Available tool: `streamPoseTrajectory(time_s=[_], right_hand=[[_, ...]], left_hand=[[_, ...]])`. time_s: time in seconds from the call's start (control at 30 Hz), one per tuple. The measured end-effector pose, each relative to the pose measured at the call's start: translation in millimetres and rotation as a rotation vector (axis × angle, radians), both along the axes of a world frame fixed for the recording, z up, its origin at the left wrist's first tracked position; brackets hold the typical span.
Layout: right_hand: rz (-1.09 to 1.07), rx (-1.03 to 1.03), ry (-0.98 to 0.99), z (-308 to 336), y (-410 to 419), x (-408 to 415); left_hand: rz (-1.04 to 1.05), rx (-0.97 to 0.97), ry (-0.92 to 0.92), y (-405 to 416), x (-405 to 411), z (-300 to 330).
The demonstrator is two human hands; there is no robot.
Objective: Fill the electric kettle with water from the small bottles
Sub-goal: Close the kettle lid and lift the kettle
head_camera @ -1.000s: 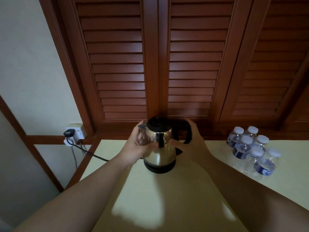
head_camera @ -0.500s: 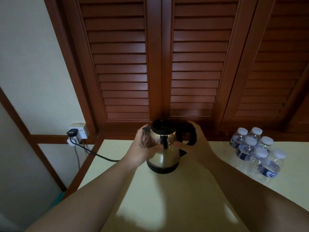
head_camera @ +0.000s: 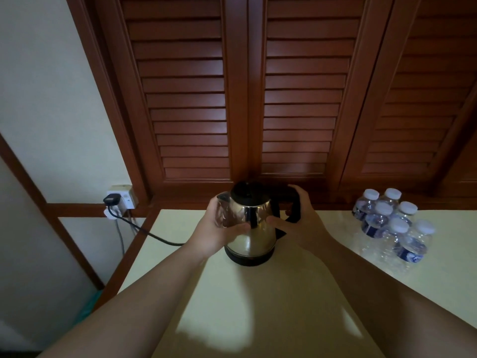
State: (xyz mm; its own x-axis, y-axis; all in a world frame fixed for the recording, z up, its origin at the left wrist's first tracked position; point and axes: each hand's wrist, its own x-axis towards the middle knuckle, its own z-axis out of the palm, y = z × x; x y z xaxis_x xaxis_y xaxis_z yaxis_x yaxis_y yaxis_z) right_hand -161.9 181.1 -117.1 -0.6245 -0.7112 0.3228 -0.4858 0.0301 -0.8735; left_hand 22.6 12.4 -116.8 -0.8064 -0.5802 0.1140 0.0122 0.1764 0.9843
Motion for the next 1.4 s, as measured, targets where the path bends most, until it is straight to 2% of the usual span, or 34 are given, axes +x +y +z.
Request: streamPoseTrajectory(time_s=[0.6, 0.93, 1.4], right_hand=[[-0.037, -0.064, -0.008, -17, 31, 64], [-0.138, 0.0, 0.27, -4, 38, 75], [-0.096, 0.023, 0.266, 1, 41, 73]], left_hand=[[0.064, -0.119, -0.06, 26, 58, -14], [0.115, -0.061, -0.052, 32, 67, -13], [0.111, -0.067, -0.097, 36, 72, -5]])
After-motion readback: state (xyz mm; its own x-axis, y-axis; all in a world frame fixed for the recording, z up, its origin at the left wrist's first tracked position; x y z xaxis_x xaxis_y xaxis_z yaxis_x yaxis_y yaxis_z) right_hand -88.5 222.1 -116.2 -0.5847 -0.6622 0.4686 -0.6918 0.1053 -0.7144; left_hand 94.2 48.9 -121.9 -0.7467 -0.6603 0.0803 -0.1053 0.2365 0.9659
